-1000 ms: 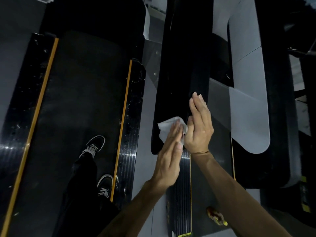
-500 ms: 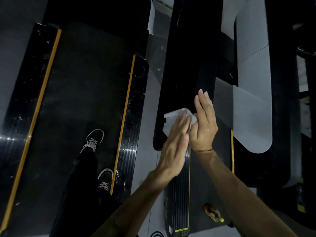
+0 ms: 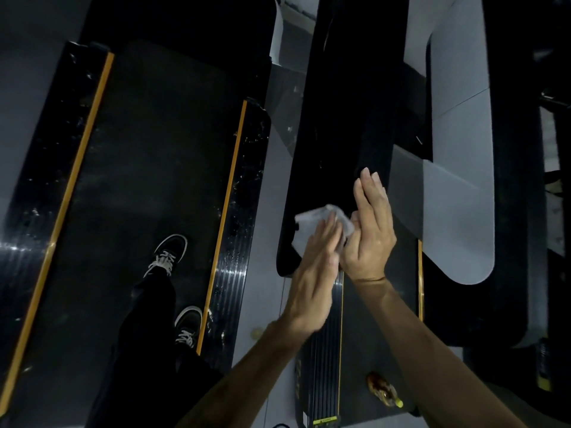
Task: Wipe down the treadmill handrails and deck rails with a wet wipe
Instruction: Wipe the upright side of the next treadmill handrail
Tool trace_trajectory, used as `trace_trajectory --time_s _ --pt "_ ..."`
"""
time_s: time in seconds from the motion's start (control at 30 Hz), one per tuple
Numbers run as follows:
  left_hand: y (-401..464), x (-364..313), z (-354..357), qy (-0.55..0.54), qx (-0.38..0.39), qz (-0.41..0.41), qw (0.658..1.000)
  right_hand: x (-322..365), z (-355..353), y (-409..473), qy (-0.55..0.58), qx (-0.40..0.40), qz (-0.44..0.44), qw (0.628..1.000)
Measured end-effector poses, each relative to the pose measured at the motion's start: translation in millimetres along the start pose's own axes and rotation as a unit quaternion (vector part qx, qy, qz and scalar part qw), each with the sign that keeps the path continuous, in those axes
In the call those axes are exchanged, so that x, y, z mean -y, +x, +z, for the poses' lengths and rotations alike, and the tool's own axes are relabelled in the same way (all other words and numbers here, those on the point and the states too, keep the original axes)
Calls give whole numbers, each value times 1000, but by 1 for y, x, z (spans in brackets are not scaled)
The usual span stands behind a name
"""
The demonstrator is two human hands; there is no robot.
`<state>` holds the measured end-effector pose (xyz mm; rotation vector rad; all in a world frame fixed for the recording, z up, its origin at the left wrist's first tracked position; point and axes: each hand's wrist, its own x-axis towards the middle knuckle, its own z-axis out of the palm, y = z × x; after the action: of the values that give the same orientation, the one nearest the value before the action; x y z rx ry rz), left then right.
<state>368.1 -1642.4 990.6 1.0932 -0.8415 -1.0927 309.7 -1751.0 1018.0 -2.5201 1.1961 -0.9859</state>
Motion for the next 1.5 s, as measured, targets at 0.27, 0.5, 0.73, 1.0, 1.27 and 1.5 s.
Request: trace_trajectory --time_s 0.27,0.5,0.73,1.0,1.27,1.5 --pt "19 5 -7 -38 -79 -85 993 -1 1 0 -7 -2 -9 1000" --pt "-5 14 -7 160 -112 56 979 -1 1 0 -9 1 -8 1000" --pt "26 18 -8 119 -165 -23 979 -2 1 -1 -26 3 -13 1000" --pt "7 11 0 122 -200 6 972 -3 2 -1 -29 -1 -14 999" --pt "18 0 6 159 -189 10 969 -2 2 -1 -34 -5 -12 999" --pt "-10 19 16 86 -119 15 989 -3 3 -2 -36 -6 -17 999"
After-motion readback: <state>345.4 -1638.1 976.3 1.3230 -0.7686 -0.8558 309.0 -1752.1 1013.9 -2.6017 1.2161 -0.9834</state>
